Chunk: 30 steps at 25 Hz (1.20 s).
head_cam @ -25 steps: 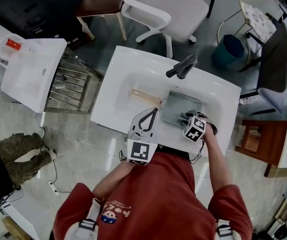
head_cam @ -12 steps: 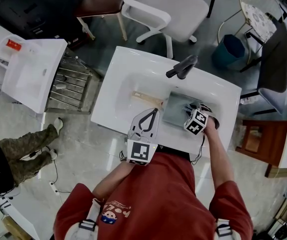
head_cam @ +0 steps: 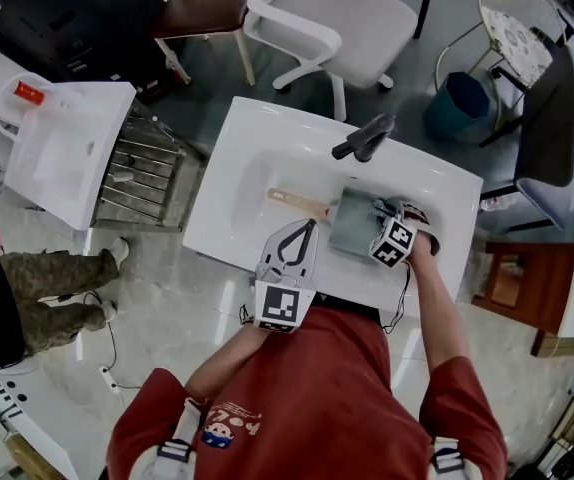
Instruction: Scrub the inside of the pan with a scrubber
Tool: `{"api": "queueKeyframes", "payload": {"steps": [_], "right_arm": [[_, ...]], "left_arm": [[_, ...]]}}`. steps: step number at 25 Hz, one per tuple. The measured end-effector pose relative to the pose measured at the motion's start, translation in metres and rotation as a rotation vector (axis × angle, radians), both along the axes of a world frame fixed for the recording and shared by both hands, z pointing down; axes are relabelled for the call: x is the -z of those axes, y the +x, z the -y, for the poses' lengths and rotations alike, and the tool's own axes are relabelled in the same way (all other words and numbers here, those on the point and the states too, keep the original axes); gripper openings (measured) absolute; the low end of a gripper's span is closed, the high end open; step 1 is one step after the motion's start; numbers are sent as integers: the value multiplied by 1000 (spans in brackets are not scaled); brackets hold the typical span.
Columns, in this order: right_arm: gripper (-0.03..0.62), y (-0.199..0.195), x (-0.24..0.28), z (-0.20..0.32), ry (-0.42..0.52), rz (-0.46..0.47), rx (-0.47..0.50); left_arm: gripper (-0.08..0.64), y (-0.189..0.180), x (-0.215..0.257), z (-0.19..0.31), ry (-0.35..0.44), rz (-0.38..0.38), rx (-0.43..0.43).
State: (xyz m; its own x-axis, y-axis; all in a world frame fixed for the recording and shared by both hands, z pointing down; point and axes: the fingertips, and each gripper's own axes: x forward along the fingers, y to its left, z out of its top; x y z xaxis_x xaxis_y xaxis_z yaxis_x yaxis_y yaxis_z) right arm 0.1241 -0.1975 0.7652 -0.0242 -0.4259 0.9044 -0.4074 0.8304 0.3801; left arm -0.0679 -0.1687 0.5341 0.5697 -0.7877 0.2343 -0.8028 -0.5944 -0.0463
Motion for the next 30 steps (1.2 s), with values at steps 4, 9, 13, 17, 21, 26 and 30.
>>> {"api": "queueKeyframes", "payload": {"steps": [4, 9, 13, 17, 21, 26, 30], "right_arm": [[164, -2, 2, 1, 1, 15, -17], [164, -2, 8, -2, 19, 67, -103], [164, -4, 28, -10, 55, 219, -282], [164, -7, 59, -24, 118, 319, -390], [166, -11, 99, -39, 180, 457, -501], [166, -8, 167, -40, 311, 619, -629], [169, 3, 229, -30, 470, 704, -662]], "left_arm": [[12, 2, 2, 1, 6, -3, -5], [12, 2, 8, 1, 16, -10, -9], [12, -1, 15, 3, 34, -13, -6], [12, -2, 24, 9, 53, -11, -4], [12, 2, 44, 13, 78, -46, -10], [12, 5, 73, 18, 91, -76, -17], [12, 3, 99, 27, 101, -117, -14]]}}
